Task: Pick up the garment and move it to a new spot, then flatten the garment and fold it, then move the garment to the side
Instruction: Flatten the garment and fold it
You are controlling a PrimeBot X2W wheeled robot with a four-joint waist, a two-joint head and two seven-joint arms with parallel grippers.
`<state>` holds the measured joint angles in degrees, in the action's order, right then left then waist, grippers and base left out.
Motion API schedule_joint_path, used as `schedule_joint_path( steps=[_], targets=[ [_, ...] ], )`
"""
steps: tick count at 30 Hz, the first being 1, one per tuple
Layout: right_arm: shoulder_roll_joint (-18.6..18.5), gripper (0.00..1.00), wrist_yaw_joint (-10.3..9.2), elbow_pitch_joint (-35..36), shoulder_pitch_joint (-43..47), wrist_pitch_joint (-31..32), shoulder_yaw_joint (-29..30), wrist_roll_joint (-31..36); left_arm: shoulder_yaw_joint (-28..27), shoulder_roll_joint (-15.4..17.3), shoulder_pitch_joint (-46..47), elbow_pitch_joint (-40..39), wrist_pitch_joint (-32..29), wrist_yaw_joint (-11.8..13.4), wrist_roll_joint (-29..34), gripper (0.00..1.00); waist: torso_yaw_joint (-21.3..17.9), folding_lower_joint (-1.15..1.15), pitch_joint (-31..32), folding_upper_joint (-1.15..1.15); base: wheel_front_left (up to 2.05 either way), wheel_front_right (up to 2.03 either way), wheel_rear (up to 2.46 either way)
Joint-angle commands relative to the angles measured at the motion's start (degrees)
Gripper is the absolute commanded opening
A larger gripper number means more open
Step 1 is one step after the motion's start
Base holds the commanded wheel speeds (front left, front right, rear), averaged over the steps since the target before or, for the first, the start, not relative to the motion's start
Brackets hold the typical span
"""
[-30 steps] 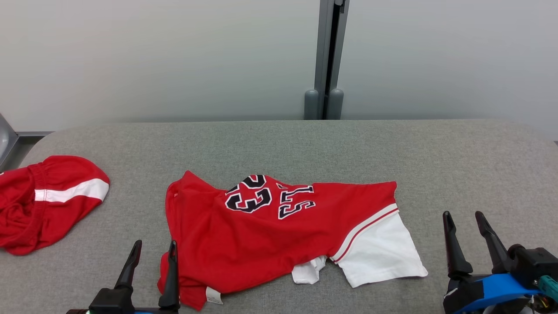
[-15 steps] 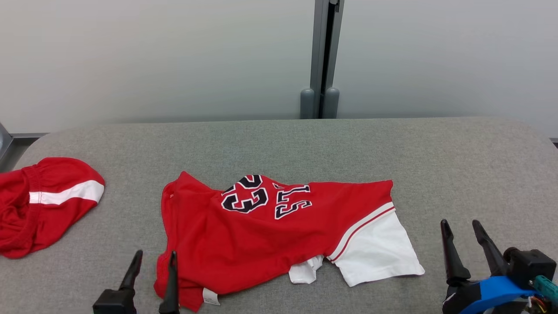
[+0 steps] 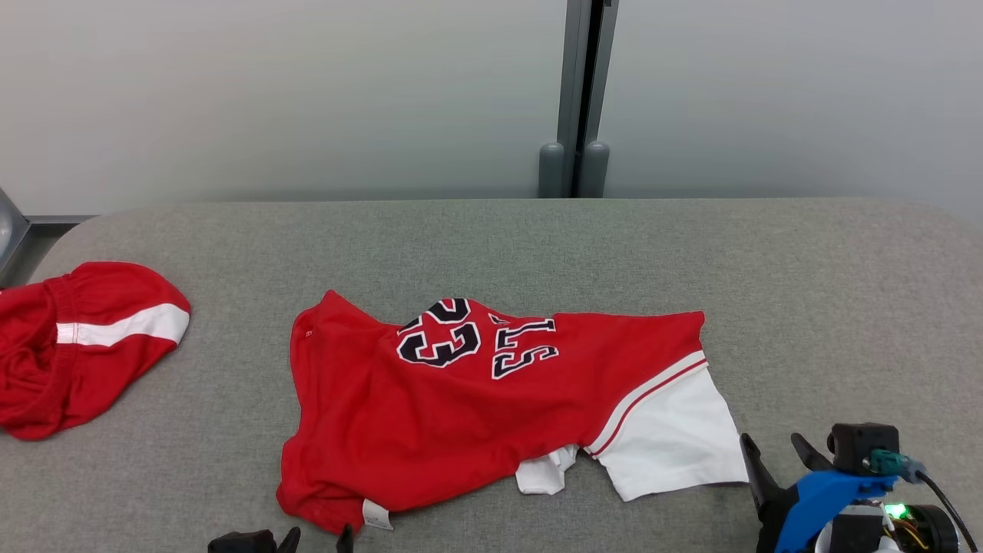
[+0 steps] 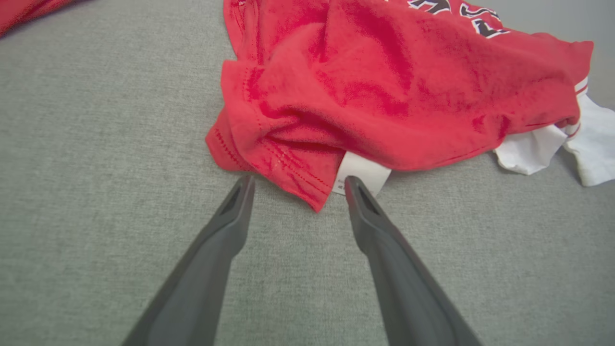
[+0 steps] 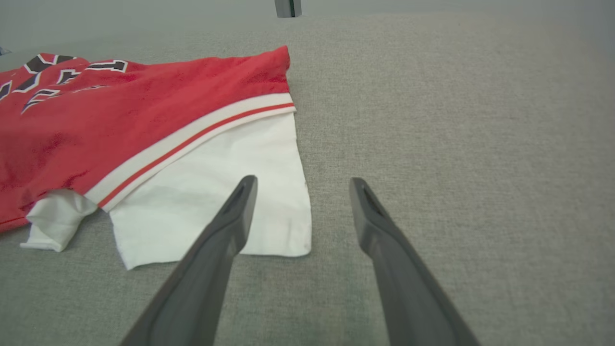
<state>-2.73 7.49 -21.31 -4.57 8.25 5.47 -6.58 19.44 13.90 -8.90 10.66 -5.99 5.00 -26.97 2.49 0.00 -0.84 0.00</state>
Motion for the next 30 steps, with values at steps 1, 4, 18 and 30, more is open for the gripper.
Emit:
schedule_joint_path(
  steps=[1, 4, 18, 30],
  targets=[
    [-0.3, 1.0, 0.01, -0.4, -1.03, 0.14, 0.1, 0.16, -0.02, -0.18, 1.05, 0.04, -0.01, 0.04, -0.24, 1.0, 0.08, 0.0, -0.18, 0.0, 0.0, 0.0, 0.0],
    [-0.3, 1.0, 0.01, -5.14, -3.94, 0.32, 0.52, 1.46, 0.06, -0.49, 1.78, 1.3, -0.92, -0.2, -0.94, 1.0, 0.23, 0.0, -0.73, 0.0, 0.0, 0.0, 0.0],
    [-0.2, 1.0, 0.02, -23.68, -13.19, -3.03, -3.03, -1.01, 0.03, -2.34, 7.37, 7.05, -0.12, -2.12, -3.24, 1.0, 1.99, 0.0, -3.81, 0.0, 0.0, 0.0, 0.0],
    [0.08, 0.82, 0.02, -32.9, -16.12, -3.44, -5.68, -2.04, 0.23, -2.95, 10.53, 10.94, 3.19, -3.45, -3.6, 1.0, 1.72, 0.0, -4.63, 0.0, 0.0, 0.0, 0.0]
  ],
)
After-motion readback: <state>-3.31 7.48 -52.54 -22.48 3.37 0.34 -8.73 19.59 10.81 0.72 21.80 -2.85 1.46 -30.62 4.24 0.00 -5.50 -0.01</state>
